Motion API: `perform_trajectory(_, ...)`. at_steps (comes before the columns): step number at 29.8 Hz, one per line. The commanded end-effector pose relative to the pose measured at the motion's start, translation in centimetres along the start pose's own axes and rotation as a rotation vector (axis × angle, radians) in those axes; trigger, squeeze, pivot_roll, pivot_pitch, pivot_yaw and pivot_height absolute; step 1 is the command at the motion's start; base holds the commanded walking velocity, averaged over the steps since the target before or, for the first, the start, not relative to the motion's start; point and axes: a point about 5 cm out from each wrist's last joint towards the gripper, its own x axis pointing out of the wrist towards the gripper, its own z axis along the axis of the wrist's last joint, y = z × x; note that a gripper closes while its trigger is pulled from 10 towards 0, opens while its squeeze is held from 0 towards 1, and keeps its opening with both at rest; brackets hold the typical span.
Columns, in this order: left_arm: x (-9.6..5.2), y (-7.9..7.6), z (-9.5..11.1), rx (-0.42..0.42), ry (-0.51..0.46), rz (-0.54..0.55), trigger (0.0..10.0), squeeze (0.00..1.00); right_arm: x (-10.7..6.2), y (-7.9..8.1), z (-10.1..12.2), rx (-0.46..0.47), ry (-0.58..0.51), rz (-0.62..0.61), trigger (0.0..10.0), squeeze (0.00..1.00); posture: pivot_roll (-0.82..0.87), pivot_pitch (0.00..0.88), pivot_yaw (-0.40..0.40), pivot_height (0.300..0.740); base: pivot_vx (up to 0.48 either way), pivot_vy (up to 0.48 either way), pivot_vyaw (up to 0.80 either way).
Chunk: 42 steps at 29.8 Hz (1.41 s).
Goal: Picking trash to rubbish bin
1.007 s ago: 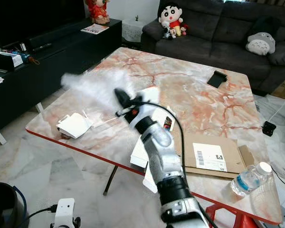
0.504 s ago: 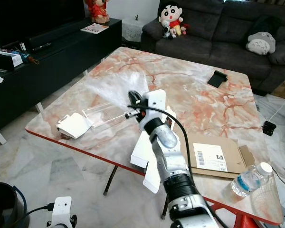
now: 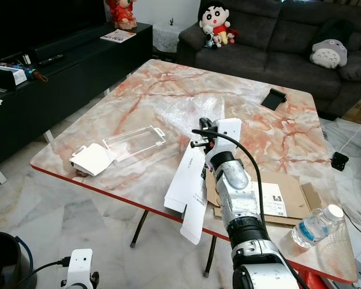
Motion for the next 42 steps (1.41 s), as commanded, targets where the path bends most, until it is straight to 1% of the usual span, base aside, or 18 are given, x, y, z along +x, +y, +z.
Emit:
perform_trajectory(1, -0.04, -0.41, -0.09, 0.003, 0.004, -0.011, 10.0, 0.00, -0.04, 0.14, -0.32, -0.013, 0.009, 0.001, 10.0, 0.00, -0.04, 0.000, -0.084, 0.740, 0.000, 0.000, 0.00)
perform_trajectory(5, 0.01, -0.40, 0.12, -0.011, -0.004, -0.006, 10.0, 0.00, -0.16, 0.72, -0.94, 0.008, 0.016, 0.002, 10.0, 0.00, -0.04, 0.000, -0.081, 0.740, 0.000, 0.000, 0.00)
perform_trajectory(7, 0.00, -0.35, 0.09, -0.008, -0.002, -0.005, 10.0, 0.00, -0.17, 0.94, -1.04, -0.002, 0.015, 0.010, 10.0, 0.00, -0.04, 0.000, -0.079, 0.740, 0.000, 0.000, 0.00)
perform_trajectory(16, -0.10, -0.27, -0.35, -0.006, 0.009, -0.004, 10.0, 0.00, 0.08, 0.40, -0.32, 0.003, -0.024, -0.011, 10.0, 0.00, -0.05, 0.000, -0.077, 0.740, 0.000, 0.000, 0.00)
perform_trajectory(42, -0.12, -0.38, -0.38, -0.020, 0.006, -0.007, 10.0, 0.00, 0.17, 0.24, -0.21, 0.018, -0.037, -0.023, 10.0, 0.00, -0.05, 0.000, -0.078, 0.740, 0.000, 0.000, 0.00)
